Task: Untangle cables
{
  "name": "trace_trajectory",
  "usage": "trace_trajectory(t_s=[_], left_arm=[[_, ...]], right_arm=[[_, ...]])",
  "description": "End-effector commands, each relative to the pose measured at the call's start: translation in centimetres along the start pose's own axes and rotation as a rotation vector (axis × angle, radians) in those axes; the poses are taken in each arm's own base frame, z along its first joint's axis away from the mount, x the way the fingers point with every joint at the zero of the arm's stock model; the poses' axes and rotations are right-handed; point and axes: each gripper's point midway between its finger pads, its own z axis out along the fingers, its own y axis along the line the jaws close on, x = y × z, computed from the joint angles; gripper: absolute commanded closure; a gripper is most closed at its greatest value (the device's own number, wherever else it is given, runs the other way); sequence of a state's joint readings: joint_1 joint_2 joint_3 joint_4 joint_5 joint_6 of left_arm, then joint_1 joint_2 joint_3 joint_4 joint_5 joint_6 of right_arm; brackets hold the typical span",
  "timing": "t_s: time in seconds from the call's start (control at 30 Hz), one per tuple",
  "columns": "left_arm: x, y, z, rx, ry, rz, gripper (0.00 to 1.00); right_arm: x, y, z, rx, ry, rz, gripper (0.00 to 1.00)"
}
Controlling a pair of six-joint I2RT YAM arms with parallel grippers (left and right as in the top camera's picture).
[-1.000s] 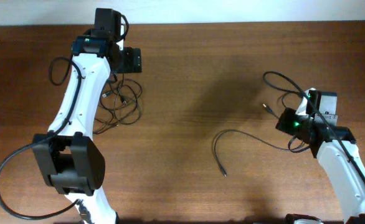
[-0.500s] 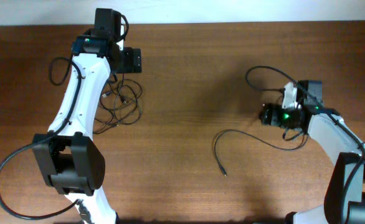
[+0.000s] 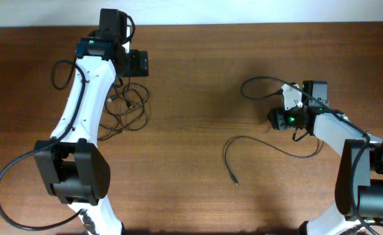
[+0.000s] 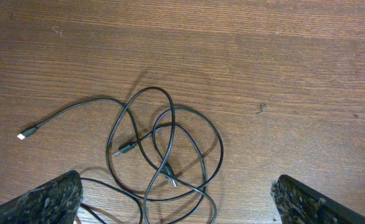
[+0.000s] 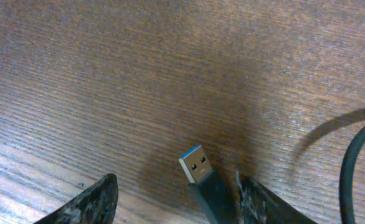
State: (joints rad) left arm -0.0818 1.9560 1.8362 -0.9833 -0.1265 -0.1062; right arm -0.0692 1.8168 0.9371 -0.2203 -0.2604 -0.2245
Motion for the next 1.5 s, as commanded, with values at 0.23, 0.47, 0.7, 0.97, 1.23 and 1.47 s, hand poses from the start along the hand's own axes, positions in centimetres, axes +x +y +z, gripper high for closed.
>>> trace_trajectory(t_s=[0.23,0.47,0.7,0.97,1.23,1.47], left_arm=[[0.2,0.1,0.4,0.003,0.011,-0.01,0.01],[0.2,0.1,0.4,0.003,0.011,-0.01,0.01],[0.2,0.1,0.4,0.003,0.011,-0.01,0.01],[0.2,0.1,0.4,0.003,0.011,-0.01,0.01],[0.2,0.1,0.4,0.003,0.011,-0.01,0.01],[0.2,0.1,0.4,0.003,0.012,-0.01,0.01]], right_arm=[[4.2,0.1,0.9,0.074,0.186,0.041,0.52],[5.5,-1.2,0.5,0.159,0.246,0.035,0.42],[5.2,1.7,0.7,-0.011,0.226,0.057,0.78],[2.8,6.8,-2.3,-0.297,0.247,0.122,0.9],[4.0,10.6,-6.7,-0.479,0.426,0.236,0.87],[4.9,13.8,-6.8,-0.508,0.487,0.158,0.85]])
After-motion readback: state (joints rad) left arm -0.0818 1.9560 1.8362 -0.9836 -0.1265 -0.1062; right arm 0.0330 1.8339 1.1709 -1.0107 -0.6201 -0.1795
